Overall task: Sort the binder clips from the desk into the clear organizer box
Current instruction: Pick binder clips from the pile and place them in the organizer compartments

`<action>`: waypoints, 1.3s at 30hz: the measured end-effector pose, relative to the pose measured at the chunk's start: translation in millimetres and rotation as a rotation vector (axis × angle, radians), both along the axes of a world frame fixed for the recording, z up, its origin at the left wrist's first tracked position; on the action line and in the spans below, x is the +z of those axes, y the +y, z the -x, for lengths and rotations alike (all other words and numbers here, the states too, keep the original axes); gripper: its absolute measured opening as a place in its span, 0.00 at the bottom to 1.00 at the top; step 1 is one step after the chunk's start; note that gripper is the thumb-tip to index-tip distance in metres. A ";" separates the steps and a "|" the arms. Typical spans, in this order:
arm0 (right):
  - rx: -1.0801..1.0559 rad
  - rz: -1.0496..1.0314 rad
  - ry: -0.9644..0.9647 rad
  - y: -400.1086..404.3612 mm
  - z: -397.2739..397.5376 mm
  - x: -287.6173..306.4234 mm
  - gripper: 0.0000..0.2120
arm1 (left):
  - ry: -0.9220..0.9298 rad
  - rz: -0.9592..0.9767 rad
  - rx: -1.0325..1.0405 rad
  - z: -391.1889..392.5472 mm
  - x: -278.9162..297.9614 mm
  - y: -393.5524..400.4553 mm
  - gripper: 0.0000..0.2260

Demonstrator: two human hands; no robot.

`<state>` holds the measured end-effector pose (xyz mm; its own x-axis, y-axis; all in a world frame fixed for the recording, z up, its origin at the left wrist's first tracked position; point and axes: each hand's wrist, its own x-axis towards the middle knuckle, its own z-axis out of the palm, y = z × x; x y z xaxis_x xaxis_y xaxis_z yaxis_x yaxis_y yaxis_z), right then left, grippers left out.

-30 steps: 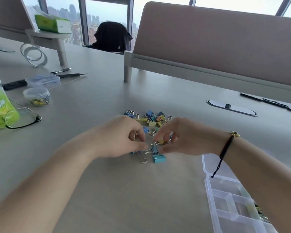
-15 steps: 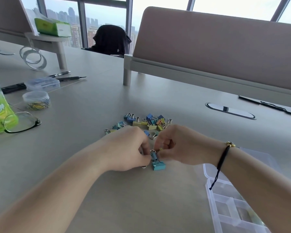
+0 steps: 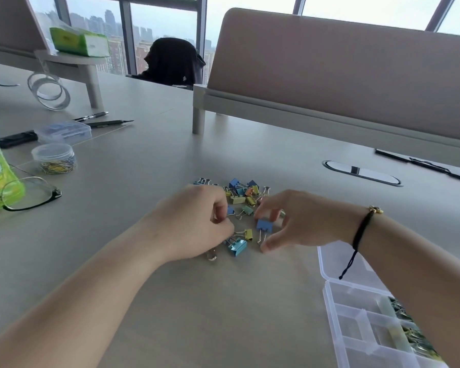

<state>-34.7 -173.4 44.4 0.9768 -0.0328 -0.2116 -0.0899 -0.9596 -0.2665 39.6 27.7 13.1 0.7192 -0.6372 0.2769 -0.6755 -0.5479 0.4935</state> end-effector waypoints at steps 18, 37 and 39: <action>-0.142 -0.138 -0.133 -17.2 -9.1 10.3 0.17 | -0.311 -0.158 0.033 26.2 -10.4 -26.2 0.15; -0.012 0.040 -0.197 17.4 -27.4 -17.1 0.02 | 1.275 1.176 0.244 -13.2 19.5 1.9 0.12; 0.004 0.064 -0.193 19.3 -25.7 -15.9 0.05 | 1.254 1.111 0.267 -15.9 19.4 3.3 0.14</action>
